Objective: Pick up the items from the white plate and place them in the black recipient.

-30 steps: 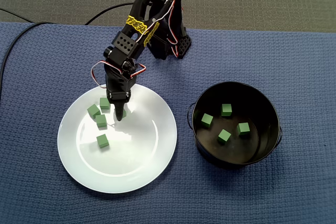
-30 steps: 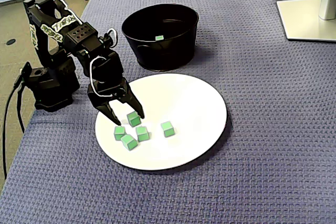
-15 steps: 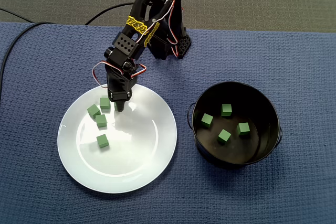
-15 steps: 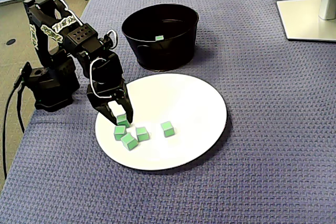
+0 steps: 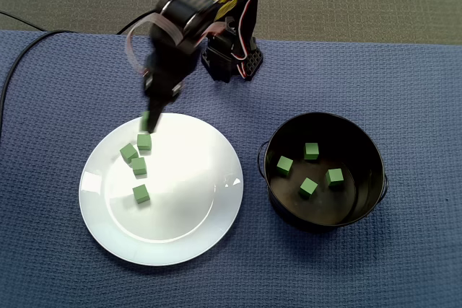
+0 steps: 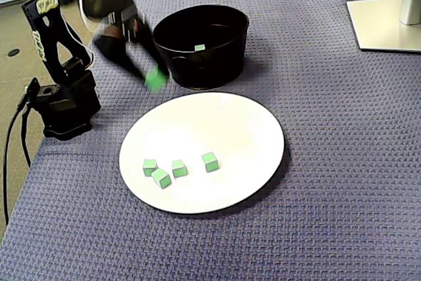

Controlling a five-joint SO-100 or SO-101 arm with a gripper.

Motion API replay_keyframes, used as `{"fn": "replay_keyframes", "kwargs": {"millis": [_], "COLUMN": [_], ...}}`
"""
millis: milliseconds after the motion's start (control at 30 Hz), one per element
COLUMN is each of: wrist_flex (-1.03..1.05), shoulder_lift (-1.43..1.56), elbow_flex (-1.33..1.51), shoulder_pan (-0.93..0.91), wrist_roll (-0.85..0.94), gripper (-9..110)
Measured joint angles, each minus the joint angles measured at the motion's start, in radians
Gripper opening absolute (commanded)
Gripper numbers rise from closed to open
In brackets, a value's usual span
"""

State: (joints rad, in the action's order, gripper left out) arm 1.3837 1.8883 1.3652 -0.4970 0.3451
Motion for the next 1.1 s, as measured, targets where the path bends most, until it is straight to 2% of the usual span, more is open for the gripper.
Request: {"fn": "replay_keyframes", "kwargs": {"millis": [167,367,500,700,733,800,833,1100], "wrist_flex": [0.153,0.207,0.23,0.241,0.241,0.242,0.252,0.364], "shoulder_lift": [-0.009,-0.241,-0.503,-0.802,-0.822,-0.839,-0.839,-0.782], "elbow_flex": [-0.344,-0.433,-0.479,-0.486,-0.486,-0.486,-0.486,-0.518], "shoulder_pan": [0.36,0.825,0.936,0.985,0.991,1.003,1.006,0.994], "wrist_roll": [-0.097,-0.101,-0.101,-0.081,-0.072,-0.063,-0.061,-0.015], "gripper": [0,0,0,0,6,40,48,52]}}
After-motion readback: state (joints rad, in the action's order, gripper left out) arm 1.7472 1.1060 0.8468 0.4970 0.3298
